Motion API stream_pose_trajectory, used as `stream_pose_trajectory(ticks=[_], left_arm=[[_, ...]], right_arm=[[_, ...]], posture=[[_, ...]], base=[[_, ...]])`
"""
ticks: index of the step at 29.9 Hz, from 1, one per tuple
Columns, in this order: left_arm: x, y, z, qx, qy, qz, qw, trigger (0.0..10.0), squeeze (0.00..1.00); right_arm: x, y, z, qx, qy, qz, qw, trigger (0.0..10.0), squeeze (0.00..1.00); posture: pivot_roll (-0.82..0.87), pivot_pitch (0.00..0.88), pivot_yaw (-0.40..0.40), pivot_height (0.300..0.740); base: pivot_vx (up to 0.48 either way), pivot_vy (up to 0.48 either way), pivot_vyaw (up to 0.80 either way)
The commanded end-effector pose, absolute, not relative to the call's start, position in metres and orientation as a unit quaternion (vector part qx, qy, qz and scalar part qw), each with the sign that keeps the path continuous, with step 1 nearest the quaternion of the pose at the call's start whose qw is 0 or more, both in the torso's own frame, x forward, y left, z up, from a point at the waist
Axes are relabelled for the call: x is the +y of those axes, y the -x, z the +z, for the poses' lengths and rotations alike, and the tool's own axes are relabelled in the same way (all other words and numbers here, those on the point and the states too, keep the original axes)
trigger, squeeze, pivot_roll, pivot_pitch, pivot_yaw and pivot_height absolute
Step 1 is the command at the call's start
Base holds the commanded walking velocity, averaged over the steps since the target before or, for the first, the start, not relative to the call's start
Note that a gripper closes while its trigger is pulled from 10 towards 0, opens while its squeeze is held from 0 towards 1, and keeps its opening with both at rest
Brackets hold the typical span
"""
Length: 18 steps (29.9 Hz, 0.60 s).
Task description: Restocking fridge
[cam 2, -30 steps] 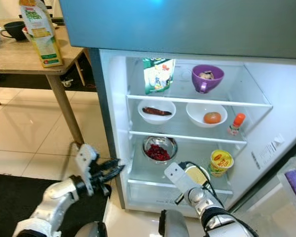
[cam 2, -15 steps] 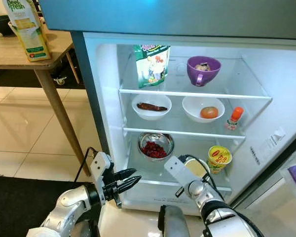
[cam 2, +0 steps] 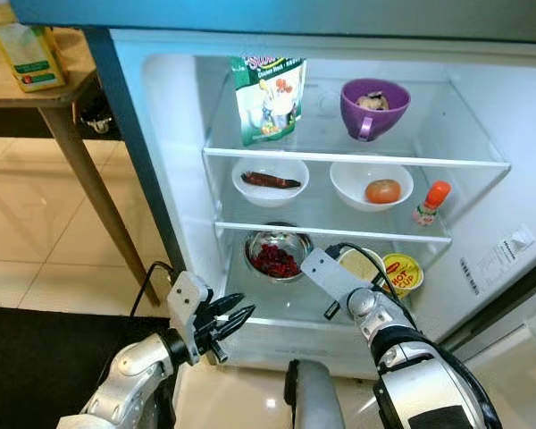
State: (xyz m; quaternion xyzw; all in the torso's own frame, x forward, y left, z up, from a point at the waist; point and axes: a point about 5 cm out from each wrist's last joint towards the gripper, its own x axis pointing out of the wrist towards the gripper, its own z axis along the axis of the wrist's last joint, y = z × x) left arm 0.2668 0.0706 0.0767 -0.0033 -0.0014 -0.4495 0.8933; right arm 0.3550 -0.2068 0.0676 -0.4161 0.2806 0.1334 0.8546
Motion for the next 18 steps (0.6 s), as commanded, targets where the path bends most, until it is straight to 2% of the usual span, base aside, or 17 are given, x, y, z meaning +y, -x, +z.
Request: stream_pose_trajectory(ticks=[1, 9, 11, 14, 18], left_arm=[[0.067, -0.260, 0.072, 0.005, 0.003, -0.449, 0.894, 10.0, 0.00], [0.069, -0.250, 0.079, -0.011, -0.007, -0.434, 0.901, 10.0, 0.00], [0.071, -0.246, 0.085, -0.021, -0.012, -0.429, 0.903, 10.0, 0.00], [0.073, -0.245, 0.090, -0.028, -0.016, -0.423, 0.905, 10.0, 0.00], [0.076, -0.240, 0.099, -0.036, -0.022, -0.415, 0.909, 10.0, 0.00]], right_arm=[[-0.207, -0.354, 0.066, 0.287, 0.426, 0.142, 0.846, 10.0, 0.00], [-0.208, -0.355, 0.068, 0.285, 0.465, 0.162, 0.822, 10.0, 0.00], [-0.208, -0.355, 0.069, 0.283, 0.494, 0.170, 0.804, 10.0, 0.00], [-0.209, -0.356, 0.070, 0.277, 0.518, 0.170, 0.791, 10.0, 0.00], [-0.213, -0.360, 0.078, 0.259, 0.579, 0.165, 0.755, 10.0, 0.00]], posture=[[-0.06, 0.242, -0.002, 0.460], [-0.01, 0.304, 0.014, 0.460], [0.01, 0.346, 0.026, 0.460], [0.02, 0.360, 0.030, 0.460], [0.04, 0.388, 0.039, 0.460]], base=[[0.000, 0.000, 0.00], [0.000, 0.000, 0.00], [0.000, 0.000, 0.00], [0.000, 0.000, 0.00], [0.000, 0.000, 0.00]])
